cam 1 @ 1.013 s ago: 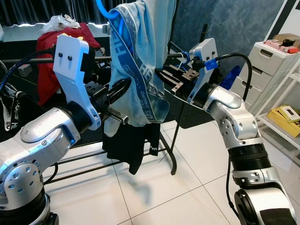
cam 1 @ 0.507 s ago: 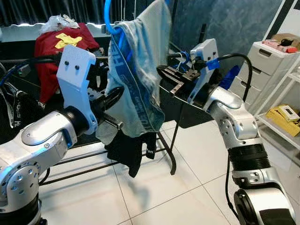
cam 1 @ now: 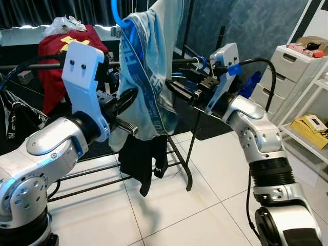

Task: Hang hanger

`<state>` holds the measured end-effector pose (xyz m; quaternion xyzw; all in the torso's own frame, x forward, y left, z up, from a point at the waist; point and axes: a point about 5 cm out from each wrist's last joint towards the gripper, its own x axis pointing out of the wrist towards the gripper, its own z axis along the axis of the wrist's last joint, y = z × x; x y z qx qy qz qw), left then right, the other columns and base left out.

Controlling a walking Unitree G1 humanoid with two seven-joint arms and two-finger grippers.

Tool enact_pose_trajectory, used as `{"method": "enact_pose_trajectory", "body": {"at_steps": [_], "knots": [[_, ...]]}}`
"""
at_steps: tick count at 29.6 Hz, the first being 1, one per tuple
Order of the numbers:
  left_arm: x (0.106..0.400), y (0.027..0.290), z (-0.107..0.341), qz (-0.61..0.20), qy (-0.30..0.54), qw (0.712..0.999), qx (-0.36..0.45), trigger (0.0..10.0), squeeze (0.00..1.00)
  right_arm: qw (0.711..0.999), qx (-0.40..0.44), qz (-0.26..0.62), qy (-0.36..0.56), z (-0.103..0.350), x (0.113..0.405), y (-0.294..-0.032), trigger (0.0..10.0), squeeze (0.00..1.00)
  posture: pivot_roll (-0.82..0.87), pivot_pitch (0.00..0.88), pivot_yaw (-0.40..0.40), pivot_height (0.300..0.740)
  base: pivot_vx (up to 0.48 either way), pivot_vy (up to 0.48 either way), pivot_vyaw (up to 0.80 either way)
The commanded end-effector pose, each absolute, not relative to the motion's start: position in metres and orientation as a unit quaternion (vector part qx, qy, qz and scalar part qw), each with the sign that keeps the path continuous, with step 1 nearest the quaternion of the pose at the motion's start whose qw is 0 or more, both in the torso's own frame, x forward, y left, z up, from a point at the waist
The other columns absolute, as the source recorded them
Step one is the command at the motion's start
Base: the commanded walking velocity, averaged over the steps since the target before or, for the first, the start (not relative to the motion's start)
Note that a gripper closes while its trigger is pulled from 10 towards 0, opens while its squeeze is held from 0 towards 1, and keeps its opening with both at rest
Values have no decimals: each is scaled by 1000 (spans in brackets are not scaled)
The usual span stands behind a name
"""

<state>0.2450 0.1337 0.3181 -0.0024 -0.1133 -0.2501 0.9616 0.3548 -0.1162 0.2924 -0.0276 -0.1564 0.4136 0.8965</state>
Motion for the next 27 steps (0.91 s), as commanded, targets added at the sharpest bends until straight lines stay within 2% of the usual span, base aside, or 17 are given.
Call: {"method": "enact_pose_trajectory", "body": {"at_steps": [1,3,7,8,11,12,13,14,17,18,19,27], "knots": [[244,130,323,-261,-127,957,-13,10000,0,891,-21,425,-159,293,351,-113,10000,1000,-1,0,-89,740,0,0,0],[244,127,322,-266,-126,956,-16,10000,0,888,-20,430,-161,293,350,-111,10000,1000,-1,0,-89,740,0,0,0],[245,125,322,-266,-124,956,-19,10000,0,862,-14,481,-158,295,341,-101,10000,988,-3,0,-87,740,0,0,0],[246,126,322,-259,-124,958,-20,10000,0,855,-10,494,-158,296,337,-100,10000,639,-4,0,-85,740,0,0,0],[246,128,323,-249,-125,960,-19,10000,0,852,-6,500,-159,297,334,-101,10000,604,-7,0,-84,740,0,0,0],[248,135,324,-224,-127,966,-20,10000,0,852,-3,499,-162,301,333,-107,10000,525,-8,0,-83,740,0,0,0],[248,135,324,-224,-127,966,-20,10000,0,852,-3,499,-162,301,333,-107,10000,525,-8,0,-83,740,0,0,0],[250,140,324,-212,-126,969,-17,10000,0,853,-4,496,-163,302,333,-111,10000,424,-9,0,-82,740,0,0,0],[251,142,325,-205,-126,971,-16,10000,0,854,-5,493,-164,303,334,-113,10000,424,-9,0,-82,740,0,0,0],[254,146,325,-195,-124,973,-14,10000,0,858,-8,486,-166,305,335,-116,10000,78,-13,0,-79,740,0,0,0],[255,147,324,-189,-122,974,-12,10000,0,863,-12,474,-172,308,337,-120,10000,0,-15,0,-78,740,0,0,0],[259,147,324,-180,-119,976,-14,10000,0,890,-12,390,-236,335,346,-132,10000,0,-12,0,-79,740,0,0,0]]}}
